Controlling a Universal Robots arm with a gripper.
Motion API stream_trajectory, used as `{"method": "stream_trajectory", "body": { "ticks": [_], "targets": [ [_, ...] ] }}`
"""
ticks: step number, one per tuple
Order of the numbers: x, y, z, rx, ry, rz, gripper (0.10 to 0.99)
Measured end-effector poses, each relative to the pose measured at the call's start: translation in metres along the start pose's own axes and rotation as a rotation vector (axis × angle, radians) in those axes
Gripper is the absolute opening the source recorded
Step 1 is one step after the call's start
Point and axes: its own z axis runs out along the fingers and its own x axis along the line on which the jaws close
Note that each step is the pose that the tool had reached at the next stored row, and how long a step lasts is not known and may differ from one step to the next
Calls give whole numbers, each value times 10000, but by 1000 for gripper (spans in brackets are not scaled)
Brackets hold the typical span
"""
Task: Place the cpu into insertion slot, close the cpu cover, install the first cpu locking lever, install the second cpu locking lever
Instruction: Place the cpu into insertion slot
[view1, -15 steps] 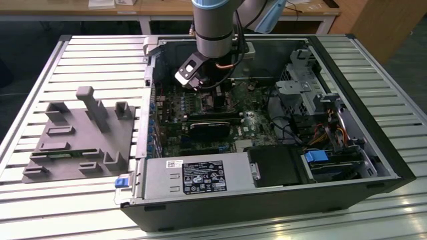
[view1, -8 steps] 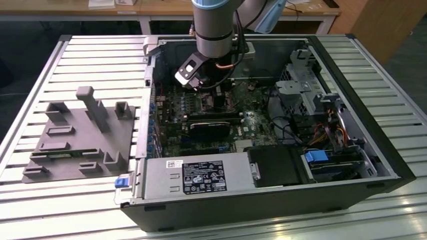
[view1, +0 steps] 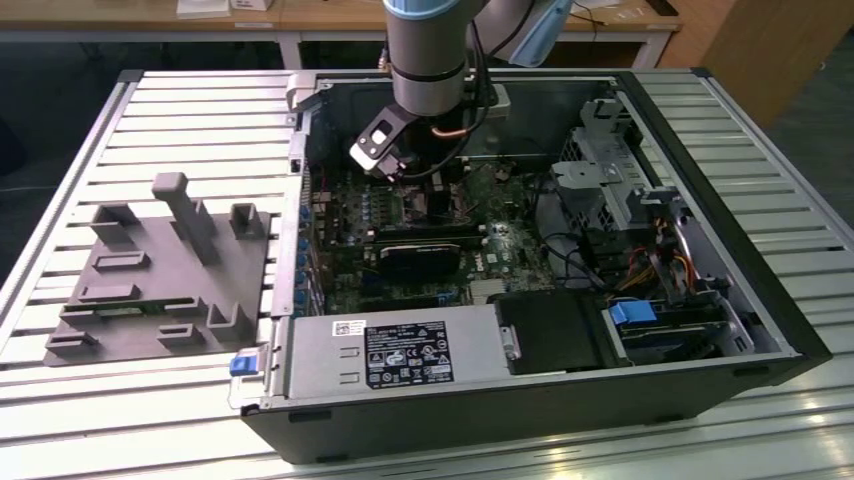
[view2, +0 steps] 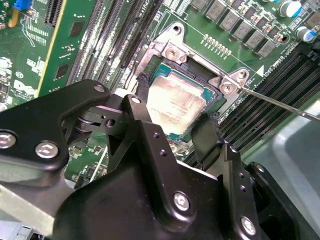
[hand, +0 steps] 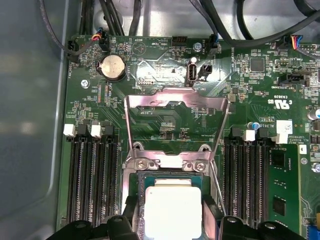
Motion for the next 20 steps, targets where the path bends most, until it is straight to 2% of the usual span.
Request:
{"method": "stream_trajectory", "body": {
  "ticks": [8,14,20],
  "targets": [
    [0,1,-8,0,7,0,612],
    [0,1,-9,0,108,9,612],
    [0,3,-34,0,113,9,612]
  ]
}}
